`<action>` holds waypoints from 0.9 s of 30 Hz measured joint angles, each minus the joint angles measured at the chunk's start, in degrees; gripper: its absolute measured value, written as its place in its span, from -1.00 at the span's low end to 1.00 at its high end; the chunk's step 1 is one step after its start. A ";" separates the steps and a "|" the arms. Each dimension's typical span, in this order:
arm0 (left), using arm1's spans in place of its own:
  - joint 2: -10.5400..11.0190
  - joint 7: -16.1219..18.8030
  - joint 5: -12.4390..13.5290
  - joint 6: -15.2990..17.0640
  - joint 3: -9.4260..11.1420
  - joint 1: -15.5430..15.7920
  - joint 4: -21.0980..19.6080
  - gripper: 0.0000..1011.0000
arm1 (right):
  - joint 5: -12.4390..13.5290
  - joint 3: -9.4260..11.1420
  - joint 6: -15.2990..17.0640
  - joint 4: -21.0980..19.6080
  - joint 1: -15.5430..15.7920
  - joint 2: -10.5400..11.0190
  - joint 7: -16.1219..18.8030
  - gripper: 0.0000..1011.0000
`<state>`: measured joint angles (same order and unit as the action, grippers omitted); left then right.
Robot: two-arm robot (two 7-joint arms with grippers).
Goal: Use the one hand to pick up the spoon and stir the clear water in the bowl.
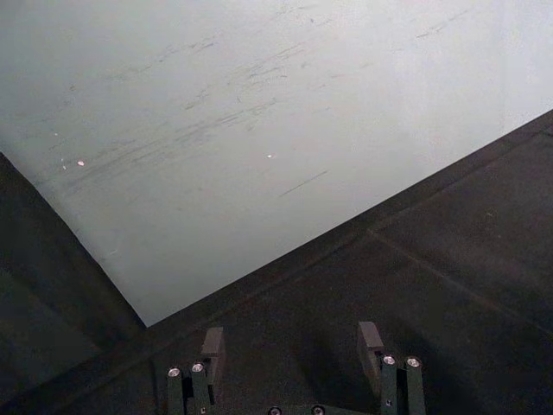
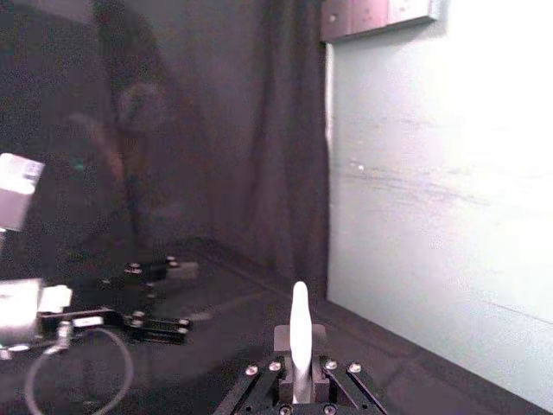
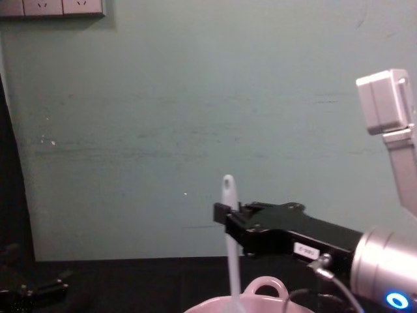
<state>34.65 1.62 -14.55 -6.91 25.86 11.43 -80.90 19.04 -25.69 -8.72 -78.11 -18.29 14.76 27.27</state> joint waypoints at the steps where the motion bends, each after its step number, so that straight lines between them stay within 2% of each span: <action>1: 0.00 0.00 0.00 0.00 0.00 0.00 0.00 0.99 | -0.02 0.23 0.05 0.01 -0.01 0.24 -0.11 -0.77; 9: 0.00 0.00 0.00 0.00 0.00 0.00 0.00 0.99 | 0.06 2.89 1.15 -2.39 1.72 3.37 -1.11 -0.77; 13: 0.00 0.00 0.00 0.00 0.00 0.00 0.00 0.99 | -0.02 3.36 1.91 -4.31 2.89 4.83 -1.09 -0.77; 19: 0.00 0.00 0.00 0.00 0.00 0.00 0.00 0.99 | -0.59 3.03 2.76 -7.13 4.38 6.17 -0.87 -0.77; 27: 0.00 0.00 0.00 0.00 0.00 0.00 0.00 0.99 | -1.40 0.64 3.42 -10.35 5.70 6.29 0.36 -0.77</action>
<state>34.65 1.62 -14.55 -6.91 25.86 11.43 -80.90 17.65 -25.05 -5.30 -88.46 -12.59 21.05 27.63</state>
